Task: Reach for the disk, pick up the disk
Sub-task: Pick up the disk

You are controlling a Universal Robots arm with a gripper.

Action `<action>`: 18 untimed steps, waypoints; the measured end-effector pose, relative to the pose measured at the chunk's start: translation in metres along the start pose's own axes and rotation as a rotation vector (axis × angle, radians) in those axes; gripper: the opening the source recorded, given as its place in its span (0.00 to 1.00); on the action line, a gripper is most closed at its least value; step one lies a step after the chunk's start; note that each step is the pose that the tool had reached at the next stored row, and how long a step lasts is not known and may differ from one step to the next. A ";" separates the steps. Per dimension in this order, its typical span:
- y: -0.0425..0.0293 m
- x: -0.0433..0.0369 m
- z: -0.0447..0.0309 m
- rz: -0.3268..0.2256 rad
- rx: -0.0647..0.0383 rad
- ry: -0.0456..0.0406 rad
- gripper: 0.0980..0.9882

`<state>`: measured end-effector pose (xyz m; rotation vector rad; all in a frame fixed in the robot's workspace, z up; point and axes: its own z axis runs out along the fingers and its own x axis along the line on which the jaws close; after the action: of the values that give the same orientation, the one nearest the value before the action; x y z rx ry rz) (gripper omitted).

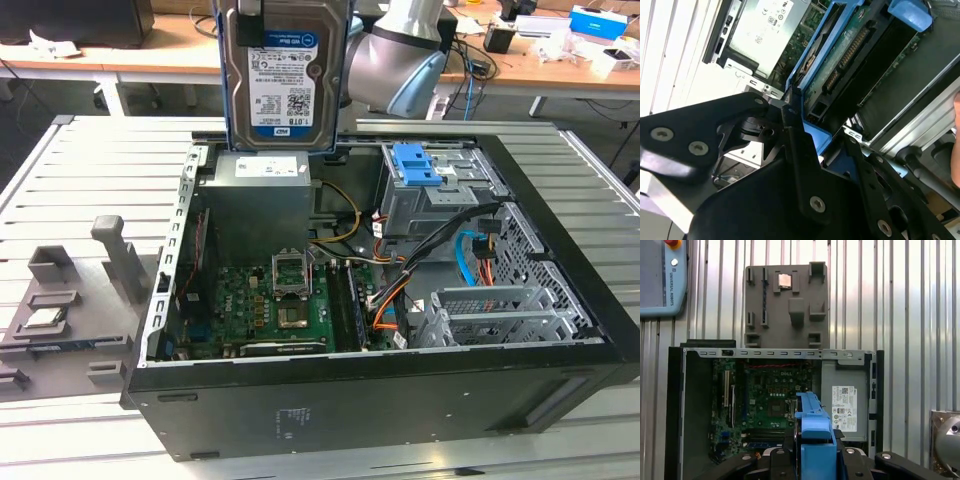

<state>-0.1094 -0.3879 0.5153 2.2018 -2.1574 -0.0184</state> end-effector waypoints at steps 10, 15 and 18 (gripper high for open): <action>0.0002 0.0132 0.0004 0.000 0.000 0.0000 0.30; 0.0004 0.0207 0.0007 0.000 0.000 0.0000 0.30; 0.0005 0.0259 0.0009 0.000 0.000 0.0000 0.30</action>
<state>-0.1093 -0.4139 0.5153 2.2019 -2.1573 -0.0184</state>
